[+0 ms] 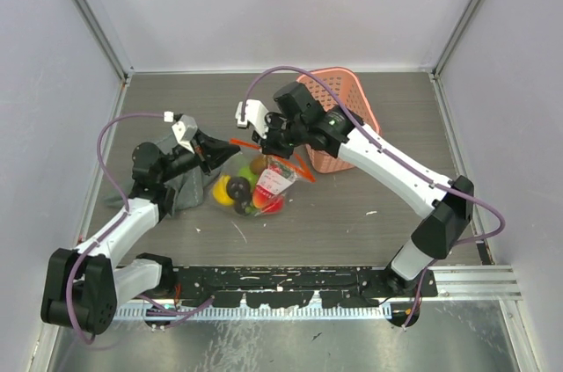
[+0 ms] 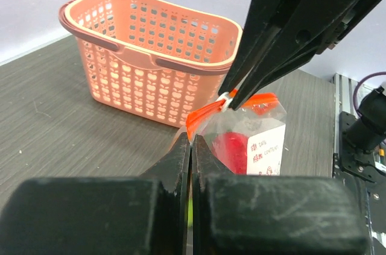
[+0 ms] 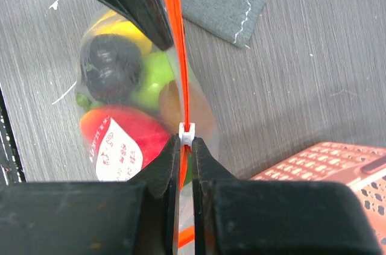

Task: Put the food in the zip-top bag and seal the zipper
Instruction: Zip the zipper food storage bag at the center of the board.

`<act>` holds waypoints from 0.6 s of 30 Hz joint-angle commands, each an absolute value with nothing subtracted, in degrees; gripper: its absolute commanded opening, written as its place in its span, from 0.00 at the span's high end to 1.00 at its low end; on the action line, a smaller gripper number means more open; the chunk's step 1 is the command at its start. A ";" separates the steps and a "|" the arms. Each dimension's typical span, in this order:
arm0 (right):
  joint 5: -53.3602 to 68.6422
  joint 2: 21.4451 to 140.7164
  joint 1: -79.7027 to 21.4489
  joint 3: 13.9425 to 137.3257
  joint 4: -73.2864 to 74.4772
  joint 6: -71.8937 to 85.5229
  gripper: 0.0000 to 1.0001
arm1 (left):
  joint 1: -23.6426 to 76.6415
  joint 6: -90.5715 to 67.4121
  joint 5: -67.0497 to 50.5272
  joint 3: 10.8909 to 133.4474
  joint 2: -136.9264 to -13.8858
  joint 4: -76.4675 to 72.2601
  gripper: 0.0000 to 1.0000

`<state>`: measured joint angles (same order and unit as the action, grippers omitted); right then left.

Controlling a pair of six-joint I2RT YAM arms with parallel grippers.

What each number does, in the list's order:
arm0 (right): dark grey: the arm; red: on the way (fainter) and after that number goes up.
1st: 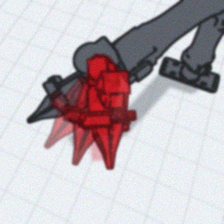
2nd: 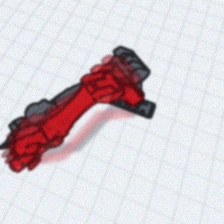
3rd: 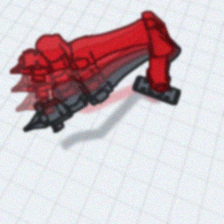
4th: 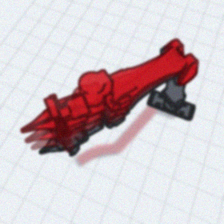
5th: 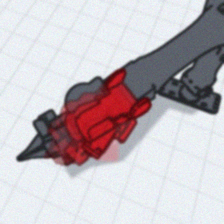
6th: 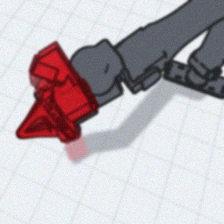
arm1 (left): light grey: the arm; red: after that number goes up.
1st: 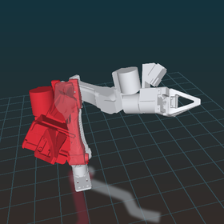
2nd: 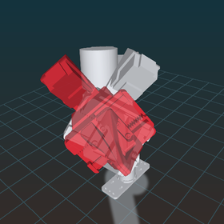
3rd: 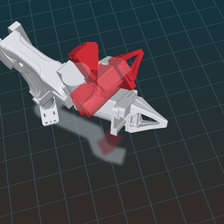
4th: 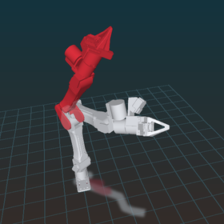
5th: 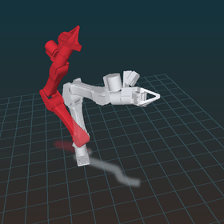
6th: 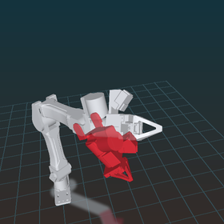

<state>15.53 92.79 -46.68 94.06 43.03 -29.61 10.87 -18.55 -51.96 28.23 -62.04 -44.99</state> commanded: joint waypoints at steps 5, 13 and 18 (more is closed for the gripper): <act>10.45 85.88 -45.01 90.27 44.74 -26.22 0.99 | 10.14 -15.75 -42.66 27.48 -59.62 -44.27 1.00; 7.82 82.20 -44.32 86.22 46.49 -23.18 0.99 | 9.04 -16.22 -36.90 27.07 -59.32 -42.05 1.00; 6.34 79.62 -44.23 83.70 47.92 -21.45 0.99 | 8.70 -17.08 -35.20 27.05 -59.58 -41.78 1.00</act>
